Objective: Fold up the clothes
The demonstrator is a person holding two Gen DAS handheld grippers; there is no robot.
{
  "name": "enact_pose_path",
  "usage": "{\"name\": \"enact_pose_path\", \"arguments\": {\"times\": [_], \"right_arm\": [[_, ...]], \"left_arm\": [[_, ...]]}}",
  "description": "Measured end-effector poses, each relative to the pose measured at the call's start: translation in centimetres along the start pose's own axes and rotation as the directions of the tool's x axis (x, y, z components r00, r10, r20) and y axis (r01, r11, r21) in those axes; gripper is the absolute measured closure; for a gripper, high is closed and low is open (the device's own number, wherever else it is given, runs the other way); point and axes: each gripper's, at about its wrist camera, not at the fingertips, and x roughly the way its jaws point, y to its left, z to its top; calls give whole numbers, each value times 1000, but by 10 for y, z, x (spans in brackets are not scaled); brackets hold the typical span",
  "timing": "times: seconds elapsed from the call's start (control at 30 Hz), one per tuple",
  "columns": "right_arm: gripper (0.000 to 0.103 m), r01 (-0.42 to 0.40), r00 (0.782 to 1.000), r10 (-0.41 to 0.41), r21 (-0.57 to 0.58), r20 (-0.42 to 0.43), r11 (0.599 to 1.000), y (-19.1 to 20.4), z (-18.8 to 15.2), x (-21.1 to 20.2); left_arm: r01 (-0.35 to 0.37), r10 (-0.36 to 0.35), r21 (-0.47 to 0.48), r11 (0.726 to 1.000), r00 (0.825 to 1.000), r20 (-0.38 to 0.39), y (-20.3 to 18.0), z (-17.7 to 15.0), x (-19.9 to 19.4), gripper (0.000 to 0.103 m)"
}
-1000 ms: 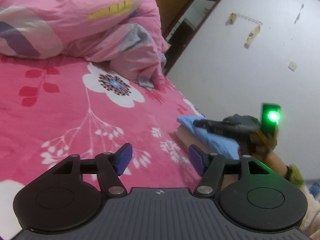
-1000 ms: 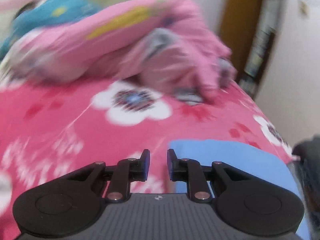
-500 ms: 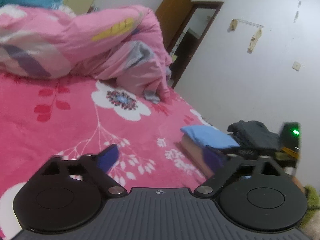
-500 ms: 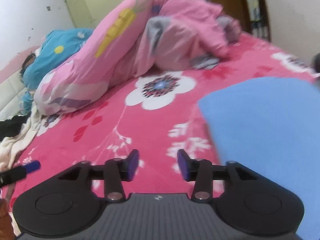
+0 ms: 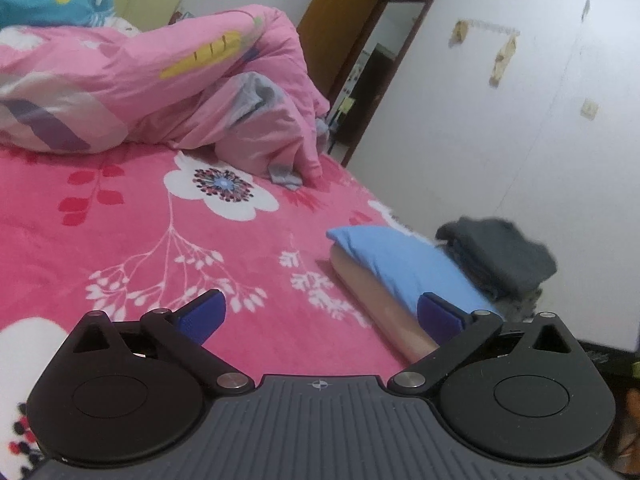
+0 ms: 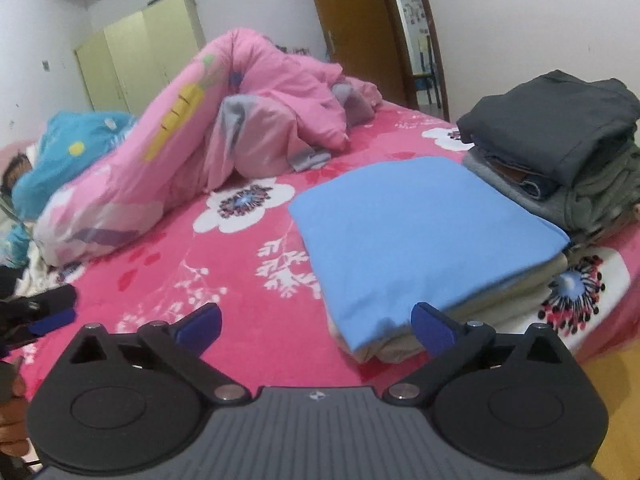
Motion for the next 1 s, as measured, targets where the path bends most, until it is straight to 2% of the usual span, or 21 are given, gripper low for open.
{"name": "enact_pose_path", "arguments": {"times": [0.07, 0.2, 0.33, 0.5, 0.57, 1.0], "right_arm": [[0, 16, 1000, -16, 7, 8, 1000, 2, -3, -7], [0, 115, 993, -115, -16, 26, 993, 12, -11, -14], [0, 236, 971, -234, -38, 41, 971, 22, -21, -17], [0, 336, 942, -333, -67, 48, 939, 28, -28, -17], [0, 359, 933, -357, -73, 38, 931, 28, -28, -15], [0, 381, 924, -381, 19, -18, 924, 10, -25, -4]], "left_arm": [[-26, 26, 8, 1000, 1000, -13, -8, -3, -2, 0], [-42, 42, -4, 999, 998, -52, -19, -7, -4, 0], [-63, 65, 32, 998, 995, -72, -34, -16, 0, 0], [-134, 147, 114, 984, 981, -122, -57, -23, 22, 0], [-145, 163, 141, 979, 978, -128, -65, -26, 28, 0], [-146, 182, 228, 963, 972, -148, -96, -30, 50, 0]]}}
